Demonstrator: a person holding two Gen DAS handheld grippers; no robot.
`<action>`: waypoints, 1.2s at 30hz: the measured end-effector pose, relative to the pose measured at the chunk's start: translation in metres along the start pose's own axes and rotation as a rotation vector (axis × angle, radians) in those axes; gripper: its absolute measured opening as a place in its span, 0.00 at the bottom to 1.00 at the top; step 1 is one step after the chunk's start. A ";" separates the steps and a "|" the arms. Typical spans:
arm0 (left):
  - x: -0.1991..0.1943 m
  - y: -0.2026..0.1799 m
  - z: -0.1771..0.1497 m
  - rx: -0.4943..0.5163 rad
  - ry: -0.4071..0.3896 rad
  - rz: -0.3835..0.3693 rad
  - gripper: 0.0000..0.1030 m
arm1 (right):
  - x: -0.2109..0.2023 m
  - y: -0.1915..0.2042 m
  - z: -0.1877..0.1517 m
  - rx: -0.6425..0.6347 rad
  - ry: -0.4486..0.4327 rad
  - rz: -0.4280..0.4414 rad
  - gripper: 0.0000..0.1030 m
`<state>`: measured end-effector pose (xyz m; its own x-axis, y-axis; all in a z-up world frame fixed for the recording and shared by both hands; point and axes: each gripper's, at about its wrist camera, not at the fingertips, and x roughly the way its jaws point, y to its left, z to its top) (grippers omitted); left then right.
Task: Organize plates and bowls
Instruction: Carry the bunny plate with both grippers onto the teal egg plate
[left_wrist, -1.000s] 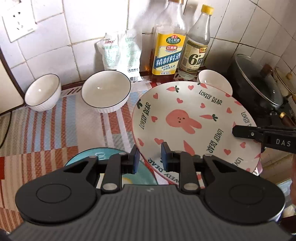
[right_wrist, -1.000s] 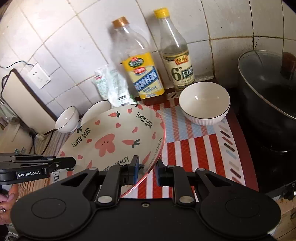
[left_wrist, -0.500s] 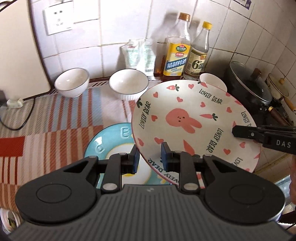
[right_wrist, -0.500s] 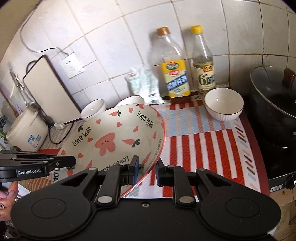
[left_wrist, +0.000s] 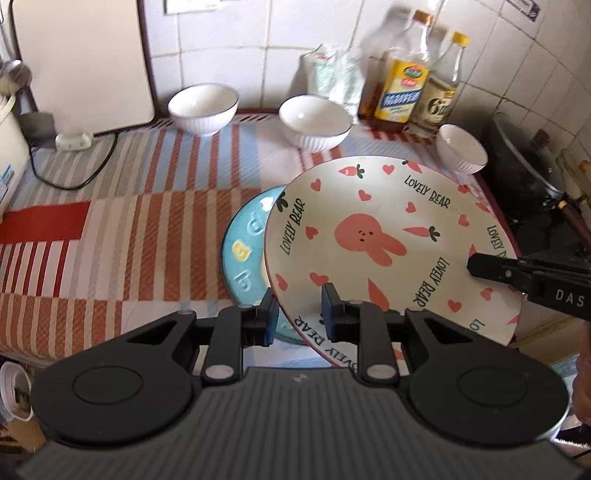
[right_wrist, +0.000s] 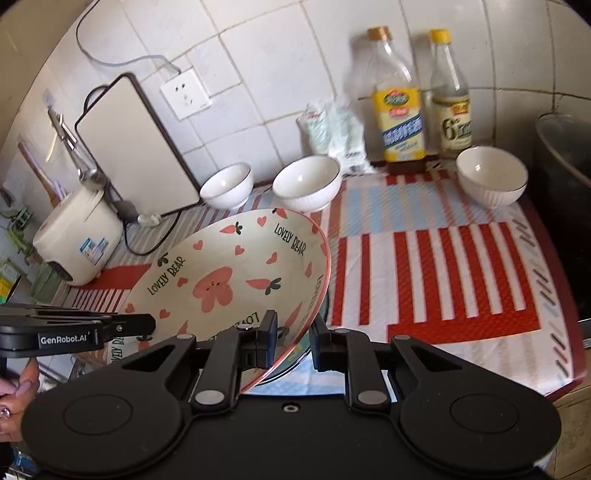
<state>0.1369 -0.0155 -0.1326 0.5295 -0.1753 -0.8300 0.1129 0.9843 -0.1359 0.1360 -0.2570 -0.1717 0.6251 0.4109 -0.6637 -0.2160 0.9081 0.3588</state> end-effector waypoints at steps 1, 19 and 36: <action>0.002 0.002 -0.002 0.000 0.005 0.007 0.22 | 0.004 0.001 -0.002 0.006 0.007 0.005 0.22; 0.064 0.027 0.002 -0.038 0.117 0.068 0.22 | 0.074 -0.007 -0.011 0.055 0.158 0.019 0.23; 0.088 0.040 0.009 -0.144 0.244 0.095 0.21 | 0.099 -0.005 -0.002 0.063 0.238 0.005 0.23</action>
<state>0.1951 0.0079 -0.2064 0.3123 -0.0888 -0.9458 -0.0574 0.9920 -0.1121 0.1978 -0.2204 -0.2405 0.4282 0.4299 -0.7949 -0.1666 0.9021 0.3981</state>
